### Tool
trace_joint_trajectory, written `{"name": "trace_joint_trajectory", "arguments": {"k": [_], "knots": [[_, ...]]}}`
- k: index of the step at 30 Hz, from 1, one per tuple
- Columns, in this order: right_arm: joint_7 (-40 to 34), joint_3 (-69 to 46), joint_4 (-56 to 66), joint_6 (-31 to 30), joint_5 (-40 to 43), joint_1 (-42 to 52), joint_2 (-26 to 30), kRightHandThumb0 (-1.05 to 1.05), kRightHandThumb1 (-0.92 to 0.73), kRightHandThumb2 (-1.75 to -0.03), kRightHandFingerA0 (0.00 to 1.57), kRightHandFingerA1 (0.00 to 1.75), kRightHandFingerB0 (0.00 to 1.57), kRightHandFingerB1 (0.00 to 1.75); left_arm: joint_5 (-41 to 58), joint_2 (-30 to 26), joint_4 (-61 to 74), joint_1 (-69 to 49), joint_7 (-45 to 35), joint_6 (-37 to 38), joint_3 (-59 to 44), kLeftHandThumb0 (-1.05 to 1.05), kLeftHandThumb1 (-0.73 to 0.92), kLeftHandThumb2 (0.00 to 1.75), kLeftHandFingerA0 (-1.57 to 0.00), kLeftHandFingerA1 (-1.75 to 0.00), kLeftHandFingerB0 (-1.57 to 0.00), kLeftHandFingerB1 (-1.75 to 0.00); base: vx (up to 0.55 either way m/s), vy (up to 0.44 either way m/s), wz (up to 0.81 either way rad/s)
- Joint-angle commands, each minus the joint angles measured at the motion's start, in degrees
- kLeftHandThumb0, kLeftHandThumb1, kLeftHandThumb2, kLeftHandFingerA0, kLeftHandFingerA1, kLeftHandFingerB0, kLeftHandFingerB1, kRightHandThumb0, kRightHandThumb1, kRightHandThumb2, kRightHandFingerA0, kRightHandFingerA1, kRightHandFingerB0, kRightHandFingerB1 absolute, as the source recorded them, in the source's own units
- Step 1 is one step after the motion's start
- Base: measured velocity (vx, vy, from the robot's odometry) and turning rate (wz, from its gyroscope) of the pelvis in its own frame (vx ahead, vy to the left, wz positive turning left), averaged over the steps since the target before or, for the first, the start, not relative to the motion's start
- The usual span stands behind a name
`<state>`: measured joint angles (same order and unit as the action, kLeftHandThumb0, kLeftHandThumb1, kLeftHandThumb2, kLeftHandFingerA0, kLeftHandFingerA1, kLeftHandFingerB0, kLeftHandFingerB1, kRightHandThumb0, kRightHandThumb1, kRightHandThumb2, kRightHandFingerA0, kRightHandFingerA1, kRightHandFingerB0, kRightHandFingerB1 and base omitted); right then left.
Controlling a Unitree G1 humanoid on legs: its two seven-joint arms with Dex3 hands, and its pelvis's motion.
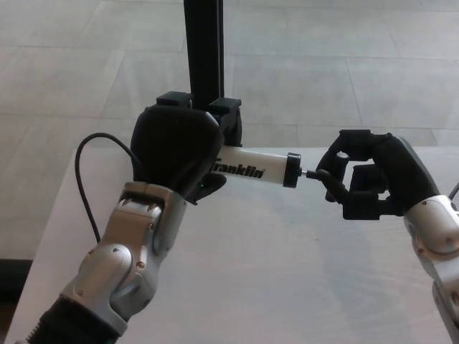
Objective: The robot uses its left hand to lift the air pump kept on the middle of the desk and use the right hand to pull out the handle
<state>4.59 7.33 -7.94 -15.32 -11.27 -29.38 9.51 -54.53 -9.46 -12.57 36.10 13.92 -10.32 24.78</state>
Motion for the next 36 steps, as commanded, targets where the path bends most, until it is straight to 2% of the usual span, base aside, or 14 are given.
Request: {"name": "trace_joint_trajectory", "arguments": {"k": [1, 8, 11, 12, 16, 17, 18, 19, 22, 26, 28, 32, 35, 36], "knots": [[-1.0, -0.15, 0.79, -0.43, -0.76, 0.88, -0.42, -0.22, -0.52, -0.95, 0.94, 1.75, 0.85, 1.51, 0.62, 0.88, 0.58, -0.71, 0.38, -0.98, -0.57, -0.19, 0.49, 1.08, -0.77, -1.75, -0.65, -1.57, 0.0, 0.0, 0.0], [-0.95, -0.85, 1.11, -1.01, -1.54, 1.01, 0.88, -0.24, -0.55, -0.81, 0.94, 1.75, 0.8, 1.61, -0.18, -0.51, 0.95, -1.18, -0.6, -1.62, -0.78, -0.21, 0.55, 1.0, -0.81, -1.75, -0.71, -1.45, 0.0, 0.0, 0.0], [-0.5, -1.41, 1.21, -1.27, -1.65, 1.02, 1.81, -0.24, -0.55, -0.81, 0.95, 1.75, 0.8, 1.61, 1.26, -1.1, 2.3, -1.83, -2.32, -1.76, -2.04, -0.2, 0.61, 0.91, -0.8, -1.72, -0.71, -1.3, 0.0, 0.0, 0.0], [-0.3, -1.72, 1.16, -0.9, -1.63, 1.05, 2.37, -0.22, -0.52, -0.91, 0.95, 1.75, 0.81, 1.62, 1.45, -1.69, 2.6, -1.99, -2.55, -1.49, -2.48, -0.11, 0.57, 0.91, -0.93, -1.72, -0.69, -1.25, 0.0, 0.0, 0.0], [-0.07, -2.4, 1.0, -0.48, -1.34, 1.51, 3.38, -0.2, -0.49, -0.99, 0.95, 1.75, 0.84, 1.58, 0.37, -3.06, 3.5, -2.39, -2.74, -1.83, -2.79, -0.23, 0.56, 1.0, -0.84, -1.75, -0.68, -1.41, 0.0, 0.0, 0.0], [0.07, -2.53, 0.9, -0.51, -1.23, 1.5, 3.65, -0.19, -0.48, -1.02, 0.96, 1.75, 0.84, 1.58, 0.35, -3.32, 3.59, -2.39, -2.82, -1.83, -2.88, -0.24, 0.59, 1.03, -1.05, -1.75, -0.71, -1.34, 0.0, 0.0, 0.0], [0.25, -2.67, 0.8, -0.39, -1.03, 1.56, 3.89, -0.19, -0.48, -1.02, 0.96, 1.75, 0.84, 1.58, 0.41, -3.54, 3.59, -2.42, -2.85, -1.76, -2.95, -0.24, 0.59, 1.03, -1.05, -1.75, -0.71, -1.34, 0.0, 0.0, 0.0], [0.22, -2.97, 0.97, -0.85, -0.87, 1.47, 3.99, -0.21, -0.5, -0.94, 0.95, 1.75, 0.84, 1.6, 0.95, -3.9, 3.48, -2.45, -2.56, -1.09, -3.3, -0.23, 0.56, 0.99, -0.83, -1.75, -0.7, -1.4, 0.0, 0.0, 0.0], [0.59, -3.57, 1.57, -1.99, -0.83, 1.54, 4.69, -0.22, -0.5, -0.92, 0.95, 1.75, 0.85, 1.56, 1.5, -4.19, 3.29, -2.62, -2.12, -0.89, -4.29, -0.19, 0.5, 0.93, -0.81, -1.75, -0.65, -1.56, 0.0, 0.0, 0.0], [1.16, -4.24, 1.6, -1.08, -0.2, 1.85, 5.24, -0.21, -0.5, -0.91, 0.96, 1.75, 0.84, 1.59, 1.06, -5.29, 3.52, -3.24, -2.13, -0.74, -4.75, -0.2, 0.52, 0.86, -0.82, -1.75, -0.66, -1.53, 0.0, 0.0, 0.0], [1.42, -4.69, 1.44, -0.81, -0.22, 1.99, 5.98, -0.21, -0.5, -0.92, 0.95, 1.75, 0.85, 1.55, 1.17, -6.02, 3.62, -4.09, -2.14, -0.65, -4.94, -0.26, 0.62, 0.71, -0.84, -1.75, -0.76, -1.32, 0.0, 0.0, 0.0], [1.4, -5.49, 0.9, 0.0, -0.03, 2.11, 6.49, -0.18, -0.46, -1.06, 0.93, 1.73, 0.86, 1.49, 2.07, -6.24, 3.35, -5.74, -0.93, 0.15, -5.62, -0.29, 0.66, 0.63, -0.82, -1.73, -0.74, -1.37, 0.0, 0.0, 0.0], [1.5, -5.71, 1.43, -0.19, -0.36, 2.6, 7.04, -0.16, -0.46, -1.05, 0.94, 1.72, 0.87, 1.47, 2.08, -6.68, 4.2, -7.3, -0.95, 0.39, -5.79, -0.19, 0.61, 0.85, -0.97, -1.75, -0.66, -1.4, 0.0, 0.0, 0.0], [1.65, -5.77, 1.27, 0.17, -0.33, 2.64, 7.3, -0.16, -0.48, -1.0, 0.93, 1.72, 0.87, 1.48, 1.87, -6.89, 4.16, -7.57, -0.77, 0.46, -5.74, -0.22, 0.58, 0.91, -0.81, -1.75, -0.64, -1.55, 0.0, 0.0, 0.0]]}}
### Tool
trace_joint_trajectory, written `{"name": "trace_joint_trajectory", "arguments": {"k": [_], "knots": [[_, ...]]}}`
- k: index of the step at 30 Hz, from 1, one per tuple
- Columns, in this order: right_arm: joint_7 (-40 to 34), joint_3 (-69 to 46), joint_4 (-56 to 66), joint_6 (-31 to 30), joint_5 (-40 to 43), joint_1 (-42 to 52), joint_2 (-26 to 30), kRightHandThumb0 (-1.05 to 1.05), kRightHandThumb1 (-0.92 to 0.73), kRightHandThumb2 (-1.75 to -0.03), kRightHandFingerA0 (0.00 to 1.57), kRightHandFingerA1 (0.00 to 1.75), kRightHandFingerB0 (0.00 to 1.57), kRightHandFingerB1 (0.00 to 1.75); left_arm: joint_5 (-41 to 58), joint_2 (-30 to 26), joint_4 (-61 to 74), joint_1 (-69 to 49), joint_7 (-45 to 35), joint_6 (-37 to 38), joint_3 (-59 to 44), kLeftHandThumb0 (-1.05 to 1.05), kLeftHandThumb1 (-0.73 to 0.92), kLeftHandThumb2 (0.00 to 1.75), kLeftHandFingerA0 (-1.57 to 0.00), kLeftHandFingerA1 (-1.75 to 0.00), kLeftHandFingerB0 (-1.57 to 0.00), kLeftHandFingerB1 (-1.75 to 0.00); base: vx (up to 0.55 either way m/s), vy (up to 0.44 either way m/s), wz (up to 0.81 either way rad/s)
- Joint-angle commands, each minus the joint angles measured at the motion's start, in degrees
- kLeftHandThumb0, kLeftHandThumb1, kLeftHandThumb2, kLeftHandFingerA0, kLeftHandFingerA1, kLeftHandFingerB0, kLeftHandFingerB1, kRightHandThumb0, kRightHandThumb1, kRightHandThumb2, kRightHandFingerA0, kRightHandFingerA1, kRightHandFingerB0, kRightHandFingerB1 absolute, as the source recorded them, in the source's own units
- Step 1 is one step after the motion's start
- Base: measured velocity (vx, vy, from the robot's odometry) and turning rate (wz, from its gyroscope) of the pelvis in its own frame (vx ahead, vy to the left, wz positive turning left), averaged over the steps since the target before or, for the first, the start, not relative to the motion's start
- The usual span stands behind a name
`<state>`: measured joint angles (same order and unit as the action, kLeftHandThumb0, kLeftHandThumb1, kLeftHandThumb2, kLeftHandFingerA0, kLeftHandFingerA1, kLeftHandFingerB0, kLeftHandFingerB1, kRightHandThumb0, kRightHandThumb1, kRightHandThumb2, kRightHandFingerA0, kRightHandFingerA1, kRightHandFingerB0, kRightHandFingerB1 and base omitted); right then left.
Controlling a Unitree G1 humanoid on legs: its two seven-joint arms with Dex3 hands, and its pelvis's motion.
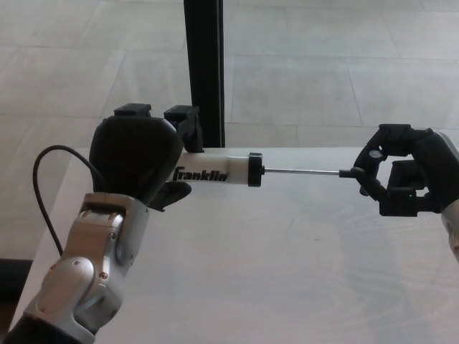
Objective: The robot uses its left hand to lift the air pump kept on the middle of the desk and use the right hand to pull out the handle
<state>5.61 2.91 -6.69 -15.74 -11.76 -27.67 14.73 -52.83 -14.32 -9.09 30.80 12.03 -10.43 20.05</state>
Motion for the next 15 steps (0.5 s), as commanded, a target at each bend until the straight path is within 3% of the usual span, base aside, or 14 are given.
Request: {"name": "trace_joint_trajectory", "arguments": {"k": [1, 2, 3, 7, 9, 11, 15], "knots": [[0.68, -1.38, 0.0, 0.64, 0.17, 0.94, 2.16, -0.16, -0.48, -1.0, 0.93, 1.72, 0.87, 1.48, 0.11, -2.09, 0.67, -2.37, 1.15, 0.58, -0.98, -0.22, 0.58, 0.91, -0.81, -1.75, -0.64, -1.55, 0.0, 0.0, 0.0], [0.6, -1.41, -0.14, 0.87, 0.1, 0.97, 2.28, -0.2, -0.49, -0.99, 1.12, 1.64, 0.86, 1.35, 0.27, -2.18, 0.64, -2.6, 1.27, 0.74, -1.09, -0.18, 0.47, 1.04, -0.82, -1.75, -0.64, -1.61, 0.0, 0.0, 0.0], [0.5, -1.47, -0.29, 1.21, -0.1, 1.06, 2.59, -0.2, -0.48, -0.99, 0.95, 1.71, 0.87, 1.47, 0.56, -2.21, 0.63, -3.1, 1.1, 0.6, -1.31, -0.17, 0.46, 1.04, -0.78, -1.75, -0.62, -1.62, 0.0, 0.0, 0.0], [0.59, -1.62, -0.11, 1.4, -0.03, 1.41, 2.79, -0.18, -0.45, -1.08, 0.94, 1.71, 0.88, 1.46, 0.55, -2.24, 0.63, -3.88, 0.82, 0.37, -1.45, -0.17, 0.45, 1.02, -0.76, -1.75, -0.62, -1.61, 0.0, 0.0, 0.0], [0.51, -1.43, 0.4, 0.69, -0.43, 1.49, 2.77, -0.19, -0.48, -0.98, 0.93, 1.72, 0.86, 1.48, 0.37, -2.17, 0.75, -4.17, 0.83, 0.15, -1.44, -0.17, 0.43, 1.05, -0.78, -1.75, -0.61, -1.62, 0.0, 0.0, 0.0], [0.4, -1.53, 0.72, 0.65, -0.27, 1.71, 2.4, -0.17, -0.45, -1.1, 0.92, 1.72, 0.87, 1.48, 0.04, -2.46, 0.51, -4.47, 1.04, 0.47, -1.16, -0.17, 0.43, 1.01, -0.8, -1.75, -0.63, -1.61, 0.0, 0.0, 0.0], [0.36, -1.6, 0.84, 0.55, -0.13, 1.84, 2.13, -0.18, -0.46, -1.1, 0.92, 1.73, 0.85, 1.48, 0.08, -2.08, 1.1, -5.05, 0.08, -0.15, -1.13, -0.19, 0.44, 1.01, -0.77, -1.75, -0.63, -1.62, 0.0, 0.0, 0.0]]}}
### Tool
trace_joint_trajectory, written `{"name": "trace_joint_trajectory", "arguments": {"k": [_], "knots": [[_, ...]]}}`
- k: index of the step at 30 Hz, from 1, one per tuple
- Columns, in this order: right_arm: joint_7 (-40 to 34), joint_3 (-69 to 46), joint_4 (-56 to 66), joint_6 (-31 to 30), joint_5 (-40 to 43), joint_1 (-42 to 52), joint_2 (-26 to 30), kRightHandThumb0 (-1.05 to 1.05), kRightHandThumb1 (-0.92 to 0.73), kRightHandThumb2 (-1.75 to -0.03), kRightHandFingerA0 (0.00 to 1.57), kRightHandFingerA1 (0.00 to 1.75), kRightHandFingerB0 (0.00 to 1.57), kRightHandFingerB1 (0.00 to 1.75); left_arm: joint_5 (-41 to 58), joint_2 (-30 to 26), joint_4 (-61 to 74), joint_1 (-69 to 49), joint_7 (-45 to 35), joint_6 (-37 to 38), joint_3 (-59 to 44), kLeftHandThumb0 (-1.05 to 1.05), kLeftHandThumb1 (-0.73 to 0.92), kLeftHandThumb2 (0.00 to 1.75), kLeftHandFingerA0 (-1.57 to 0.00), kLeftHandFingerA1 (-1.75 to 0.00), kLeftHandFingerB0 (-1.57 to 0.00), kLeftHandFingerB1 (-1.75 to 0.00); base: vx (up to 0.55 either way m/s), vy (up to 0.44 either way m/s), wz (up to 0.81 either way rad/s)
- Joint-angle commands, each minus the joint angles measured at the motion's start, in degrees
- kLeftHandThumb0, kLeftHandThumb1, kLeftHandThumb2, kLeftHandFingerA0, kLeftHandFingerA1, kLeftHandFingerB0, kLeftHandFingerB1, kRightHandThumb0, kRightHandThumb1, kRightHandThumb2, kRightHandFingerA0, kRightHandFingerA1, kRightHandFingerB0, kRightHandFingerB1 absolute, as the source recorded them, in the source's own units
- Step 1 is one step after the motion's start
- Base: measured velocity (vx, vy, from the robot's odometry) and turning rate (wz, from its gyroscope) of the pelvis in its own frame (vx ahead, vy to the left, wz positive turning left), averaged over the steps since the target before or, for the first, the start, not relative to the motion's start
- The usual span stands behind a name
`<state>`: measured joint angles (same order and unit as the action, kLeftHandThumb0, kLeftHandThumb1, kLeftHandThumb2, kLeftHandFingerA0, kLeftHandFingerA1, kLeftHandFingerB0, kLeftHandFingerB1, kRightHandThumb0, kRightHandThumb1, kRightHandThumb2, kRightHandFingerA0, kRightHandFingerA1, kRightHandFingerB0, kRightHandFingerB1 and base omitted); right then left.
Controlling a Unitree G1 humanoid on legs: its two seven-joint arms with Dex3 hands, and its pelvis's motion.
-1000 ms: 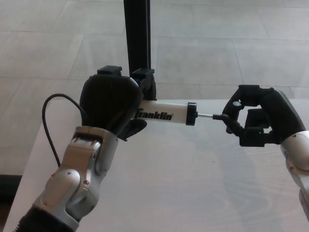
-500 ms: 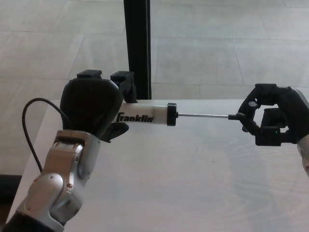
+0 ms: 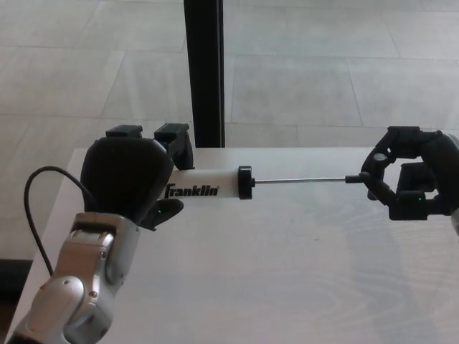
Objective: The robot uses its left hand to lift the air pump kept on the middle of the desk and use the right hand to pull out the handle
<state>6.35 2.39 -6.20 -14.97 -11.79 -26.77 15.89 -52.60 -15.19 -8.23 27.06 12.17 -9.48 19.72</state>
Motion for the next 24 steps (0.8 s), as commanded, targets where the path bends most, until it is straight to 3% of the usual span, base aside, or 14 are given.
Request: {"name": "trace_joint_trajectory", "arguments": {"k": [1, 4, 5, 6, 7, 9, 10, 11, 12, 13, 15, 20, 21, 24], "knots": [[-0.43, -1.17, 0.21, -0.33, -0.02, 0.91, 0.88, -0.16, -0.47, -1.13, 0.93, 1.7, 0.87, 1.46, -0.05, -1.29, 0.13, -1.6, 0.76, -0.31, -0.74, -0.2, 0.44, 1.05, -0.78, -1.75, -0.65, -1.58, 0.0, 0.0, 0.0], [-0.42, -1.95, -0.12, 0.91, 1.14, 1.19, 0.38, -0.13, -0.51, -1.07, 0.93, 1.58, 0.9, 1.25, -0.57, -1.48, -0.13, -2.03, 1.36, 0.42, -0.15, -0.22, 0.5, 1.02, -0.8, -1.75, -0.68, -1.51, 0.0, 0.0, 0.0], [0.09, -2.24, 0.03, 0.87, 1.77, 1.33, 0.31, -0.22, -0.66, -0.83, 0.89, 1.54, 0.78, 0.92, -0.69, -1.44, -0.05, -2.14, 1.36, 0.44, 0.03, -0.22, 0.51, 0.99, -0.8, -1.75, -0.68, -1.51, 0.0, 0.0, 0.0], [3.59, -1.79, 0.97, -0.47, 2.8, 1.5, 1.67, -0.47, -0.68, -0.6, 0.7, 1.02, 0.28, 0.45, -1.62, -1.42, 0.32, -2.36, 0.54, -0.13, 0.9, -0.25, 0.57, 0.91, -0.81, -1.68, -0.78, -0.82, 0.0, 0.0, 0.0], [5.98, -1.41, 1.58, -1.31, 3.42, 1.57, 2.64, -0.59, -0.66, -0.61, 0.43, 0.75, 0.08, 0.29, -1.83, -1.28, 0.33, -2.47, 0.42, -0.28, 1.26, -0.22, 0.56, 0.93, -0.83, -1.7, -0.8, -0.91, 0.0, 0.0, 0.0], [7.72, -1.2, 2.19, -2.26, 4.13, 1.64, 3.33, -0.59, -0.66, -0.61, 0.43, 0.75, 0.08, 0.29, -1.64, -1.11, 0.22, -2.59, 0.81, -0.16, 1.46, -0.22, 0.56, 0.93, -0.83, -1.7, -0.8, -0.91, 0.0, 0.0, 0.0], [10.34, -0.01, 2.06, -2.06, 3.75, 1.36, 5.15, -0.68, -0.69, -0.61, 0.01, 0.51, 0.0, 0.12, -1.46, -0.82, 0.15, -2.7, 0.57, -0.22, 1.75, -0.24, 0.56, 0.93, -0.82, -1.71, -0.78, -1.04, 0.0, 0.0, 0.0], [11.03, 0.32, 1.88, -2.9, 3.37, 0.78, 5.94, -1.05, -0.63, -0.91, 0.0, 0.04, 0.0, 0.0, -0.41, -0.15, 0.6, -3.04, -1.43, -0.73, 1.95, -0.22, 0.53, 0.94, -0.94, -1.73, -0.77, -1.31, 0.0, 0.0, 0.0], [10.79, 0.12, 1.39, -2.8, 3.34, 0.49, 6.25, -0.84, -0.69, -0.61, 0.0, 0.0, 0.0, 0.0, 0.21, 0.67, 1.42, -3.62, -3.8, -1.97, 2.36, -0.26, 0.58, 0.9, -0.83, -1.73, -0.8, -1.07, 0.0, 0.0, 0.0], [10.61, -0.12, 0.86, -2.33, 3.49, 0.3, 6.37, -0.86, -0.64, -0.78, 0.0, 0.0, 0.0, 0.0, -0.12, 1.4, 1.68, -4.04, -4.28, -2.91, 2.77, -0.25, 0.56, 0.87, -0.84, -1.75, -0.77, -1.22, 0.0, 0.0, 0.0], [10.01, -1.41, 0.29, -1.93, 4.63, 0.13, 6.06, -0.87, -0.72, -0.62, 0.0, 0.0, 0.0, 0.0, 0.78, 2.12, 1.87, -5.19, -4.53, -1.59, 3.55, -0.23, 0.54, 0.92, -0.87, -1.75, -0.77, -1.41, 0.0, 0.0, 0.0], [5.72, -4.17, -0.33, -4.6, 4.89, -0.07, 3.4, -0.86, -0.77, -0.63, 0.0, 0.0, 0.0, 0.0, 3.46, 5.73, 3.51, -8.23, -10.48, -3.34, 5.42, -0.2, 0.54, 0.98, -0.87, -1.75, -0.75, -1.52, 0.0, 0.0, 0.0], [5.04, -4.57, -0.68, -4.76, 4.86, -0.23, 2.91, -1.05, -0.69, -0.99, 0.0, 0.18, 0.0, 0.0, 4.0, 6.38, 3.84, -8.77, -11.62, -3.71, 5.65, -0.21, 0.57, 0.98, -0.84, -1.75, -0.74, -1.53, 0.0, 0.0, 0.0], [2.67, -6.33, -2.04, -5.41, 5.15, -1.01, 1.2, -0.97, -0.7, -0.99, 0.0, 0.2, 0.0, 0.0, 3.63, 9.13, 4.83, -10.93, -14.43, -5.66, 8.31, -0.21, 0.55, 0.99, -0.84, -1.74, -0.76, -1.48, 0.0, 0.0, 0.0]]}}
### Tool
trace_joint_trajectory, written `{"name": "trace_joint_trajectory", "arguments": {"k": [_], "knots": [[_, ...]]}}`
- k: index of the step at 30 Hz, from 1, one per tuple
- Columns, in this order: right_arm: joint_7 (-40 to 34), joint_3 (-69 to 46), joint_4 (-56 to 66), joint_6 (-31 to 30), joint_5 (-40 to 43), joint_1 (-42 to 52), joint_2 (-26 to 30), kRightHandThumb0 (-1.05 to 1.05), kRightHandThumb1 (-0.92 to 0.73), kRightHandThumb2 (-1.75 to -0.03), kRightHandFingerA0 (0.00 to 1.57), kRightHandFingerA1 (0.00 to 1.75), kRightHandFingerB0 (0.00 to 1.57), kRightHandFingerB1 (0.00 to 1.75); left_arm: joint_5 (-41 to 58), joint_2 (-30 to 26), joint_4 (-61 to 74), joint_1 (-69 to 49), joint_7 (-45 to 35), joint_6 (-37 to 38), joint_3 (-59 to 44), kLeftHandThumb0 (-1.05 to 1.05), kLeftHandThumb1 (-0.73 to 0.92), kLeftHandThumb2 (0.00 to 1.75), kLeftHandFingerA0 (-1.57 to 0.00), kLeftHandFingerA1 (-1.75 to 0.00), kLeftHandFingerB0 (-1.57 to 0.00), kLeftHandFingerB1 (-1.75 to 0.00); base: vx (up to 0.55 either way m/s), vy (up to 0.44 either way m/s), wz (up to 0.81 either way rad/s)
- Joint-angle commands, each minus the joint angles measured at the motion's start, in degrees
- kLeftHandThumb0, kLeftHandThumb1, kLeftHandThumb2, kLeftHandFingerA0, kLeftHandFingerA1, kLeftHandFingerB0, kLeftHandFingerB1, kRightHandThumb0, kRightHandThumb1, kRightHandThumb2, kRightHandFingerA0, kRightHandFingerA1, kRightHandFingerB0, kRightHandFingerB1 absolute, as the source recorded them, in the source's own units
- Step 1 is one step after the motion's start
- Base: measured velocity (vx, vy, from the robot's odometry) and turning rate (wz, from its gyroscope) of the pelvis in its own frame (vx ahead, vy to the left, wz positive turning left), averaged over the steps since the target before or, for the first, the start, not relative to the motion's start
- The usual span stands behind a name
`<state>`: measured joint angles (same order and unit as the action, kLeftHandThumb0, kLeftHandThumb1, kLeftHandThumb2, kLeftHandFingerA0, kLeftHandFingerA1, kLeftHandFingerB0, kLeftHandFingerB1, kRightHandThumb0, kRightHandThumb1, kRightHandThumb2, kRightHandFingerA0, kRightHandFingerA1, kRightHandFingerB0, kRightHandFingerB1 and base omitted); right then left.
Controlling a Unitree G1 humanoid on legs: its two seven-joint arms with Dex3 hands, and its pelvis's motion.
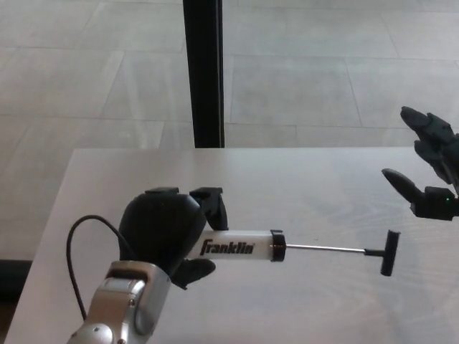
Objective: The robot uses its left hand to lift the air pump kept on the middle of the desk and use the right hand to pull out the handle
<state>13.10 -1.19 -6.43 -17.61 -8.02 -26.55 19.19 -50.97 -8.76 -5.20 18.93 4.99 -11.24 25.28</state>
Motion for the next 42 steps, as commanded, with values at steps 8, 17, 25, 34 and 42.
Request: {"name": "trace_joint_trajectory", "arguments": {"k": [8, 17, 25, 34, 42], "knots": [[-7.15, -6.21, -2.08, -3.25, 2.43, -2.6, -4.79, -0.75, -0.54, -0.85, 0.0, 0.16, 0.11, 0.37, -3.1, 3.66, 4.51, -3.23, -19.09, -11.4, 8.59, -0.29, 0.71, 0.74, -0.73, -1.03, -0.64, -0.6, 0.0, 0.0, 0.0], [-9.09, -6.97, -2.68, -1.13, 2.46, -2.79, -5.66, -0.55, -0.74, -0.61, 0.0, 0.43, 0.27, 0.35, -8.33, 1.96, 4.4, -0.61, -30.02, -19.05, 11.54, -0.38, 0.78, 0.62, -0.6, -0.95, -0.47, -0.63, 0.0, 0.0, 0.0], [-9.26, -6.84, -3.4, -0.36, 2.53, -3.02, -5.67, -0.63, -0.56, -0.91, 0.0, 0.35, 0.18, 0.5, -8.14, -0.28, 4.97, 1.4, -36.08, -20.36, 11.38, -0.57, 0.73, 0.62, -0.47, -0.75, -0.43, -0.58, 0.0, 0.0, 0.0], [-4.57, -6.55, -0.3, -2.55, 2.99, -1.77, -1.83, -0.86, -0.64, -0.99, 0.0, 0.22, 0.09, 0.32, 1.33, -2.87, 10.06, 2.22, -40.01, -22.04, 2.2, -0.74, 0.49, 0.88, 0.0, -0.28, 0.0, -0.24, 0.0, 0.0, 0.0], [0.29, -14.01, 0.4, -4.46, 7.34, 0.58, 5.66, -0.96, -0.72, -1.05, 0.0, 0.14, 0.11, 0.08, 39.11, -4.6, 7.37, 7.84, -48.17, -20.55, -35.24, -0.82, 0.69, 0.76, 0.0, 0.0, 0.0, 0.0, 0.0, 0.0, 0.0]]}}
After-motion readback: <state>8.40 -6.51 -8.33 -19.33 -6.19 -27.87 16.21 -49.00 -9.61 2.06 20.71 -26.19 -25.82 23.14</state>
